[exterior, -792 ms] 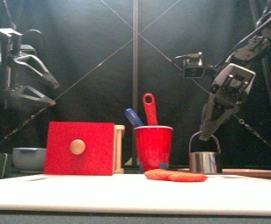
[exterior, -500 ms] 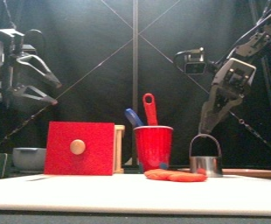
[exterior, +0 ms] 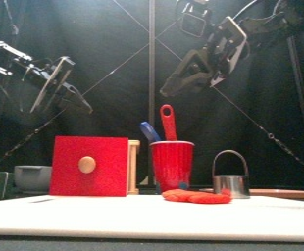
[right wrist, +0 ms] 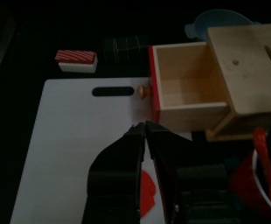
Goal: Get the cutter from the drawer then cut the dough then place the extra dough in the bowl
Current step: Shut the drawer
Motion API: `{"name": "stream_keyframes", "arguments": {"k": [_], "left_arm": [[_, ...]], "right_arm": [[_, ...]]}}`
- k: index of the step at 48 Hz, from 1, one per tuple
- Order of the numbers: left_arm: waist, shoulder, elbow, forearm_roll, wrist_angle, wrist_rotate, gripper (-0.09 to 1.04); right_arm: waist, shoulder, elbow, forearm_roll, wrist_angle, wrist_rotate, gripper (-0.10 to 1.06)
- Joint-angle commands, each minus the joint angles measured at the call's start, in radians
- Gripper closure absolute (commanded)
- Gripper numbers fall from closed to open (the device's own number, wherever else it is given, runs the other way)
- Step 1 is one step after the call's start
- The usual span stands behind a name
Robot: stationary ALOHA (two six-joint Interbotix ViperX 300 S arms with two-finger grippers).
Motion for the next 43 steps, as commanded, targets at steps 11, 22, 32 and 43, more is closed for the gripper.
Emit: {"name": "stream_keyframes", "arguments": {"k": [11, 22, 32, 43], "left_arm": [[0.101, 0.311, -0.212, 0.009, 0.118, 0.002, 0.65], [0.138, 0.437, -0.285, 0.018, 0.232, 0.005, 0.65], [0.14, 0.44, -0.281, 0.028, 0.276, 0.003, 0.65], [0.143, 0.445, -0.281, 0.032, 0.307, 0.003, 0.65]], "right_arm": [[0.023, 0.235, -0.291, -0.025, 0.031, 0.006, 0.58], [0.017, 0.407, -0.52, -0.058, 0.247, 0.006, 0.58], [0.011, 0.479, -0.643, -0.103, 0.38, 0.008, 0.58], [-0.035, 0.523, -0.709, -0.12, 0.419, 0.009, 0.58]]}}
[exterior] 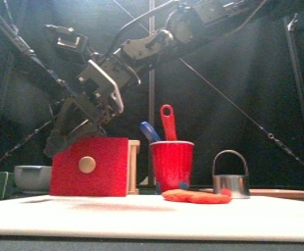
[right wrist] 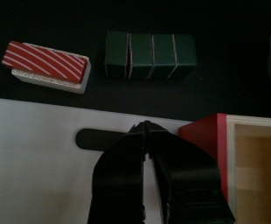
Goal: Get the cutter from the drawer then cut the dough then place the extra dough in the bowl
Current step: Shut the drawer
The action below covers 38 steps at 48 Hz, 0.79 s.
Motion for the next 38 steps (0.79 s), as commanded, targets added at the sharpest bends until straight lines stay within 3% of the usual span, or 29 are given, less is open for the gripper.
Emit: {"name": "stream_keyframes", "arguments": {"k": [1, 21, 38], "left_arm": [[-0.003, -0.005, -0.012, 0.003, 0.006, 0.0, 0.65], [-0.003, -0.006, -0.012, 0.005, 0.006, 0.0, 0.65], [-0.003, -0.005, -0.014, 0.003, 0.006, 0.0, 0.65]], "right_arm": [[-0.029, -0.02, -0.044, -0.009, 0.017, -0.002, 0.58], [-0.115, 0.031, -0.141, -0.078, 0.074, -0.002, 0.58], [-0.172, 0.058, -0.178, -0.083, 0.074, -0.003, 0.58]]}}
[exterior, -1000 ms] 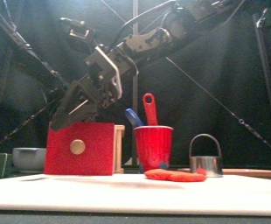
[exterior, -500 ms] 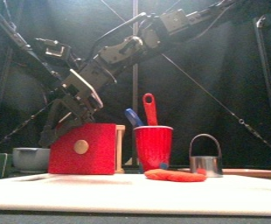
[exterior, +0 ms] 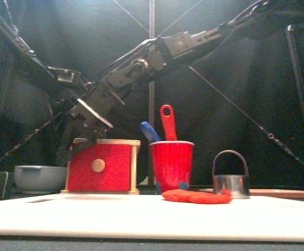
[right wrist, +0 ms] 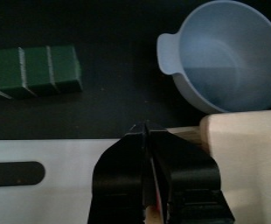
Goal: Get the cutter from the drawer then cut the dough then place the extra dough in the bowl
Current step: Shut the drawer
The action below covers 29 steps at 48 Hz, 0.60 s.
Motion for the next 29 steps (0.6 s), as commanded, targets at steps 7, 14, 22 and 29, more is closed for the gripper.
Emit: {"name": "stream_keyframes", "arguments": {"k": [7, 14, 22, 29], "left_arm": [[-0.003, -0.008, -0.014, 0.002, 0.0, -0.002, 0.65], [-0.005, -0.046, -0.002, 0.028, -0.067, 0.003, 0.65], [-0.009, -0.141, 0.038, 0.117, -0.161, 0.003, 0.65], [-0.028, -0.272, 0.103, 0.186, -0.209, 0.003, 0.65]], "right_arm": [[-0.02, -0.02, -0.052, 0.003, -0.002, -0.003, 0.58], [0.044, -0.089, -0.049, -0.003, -0.012, -0.006, 0.57], [0.104, -0.204, 0.025, 0.012, -0.097, -0.003, 0.57], [0.158, -0.353, 0.201, 0.091, -0.172, -0.002, 0.57]]}}
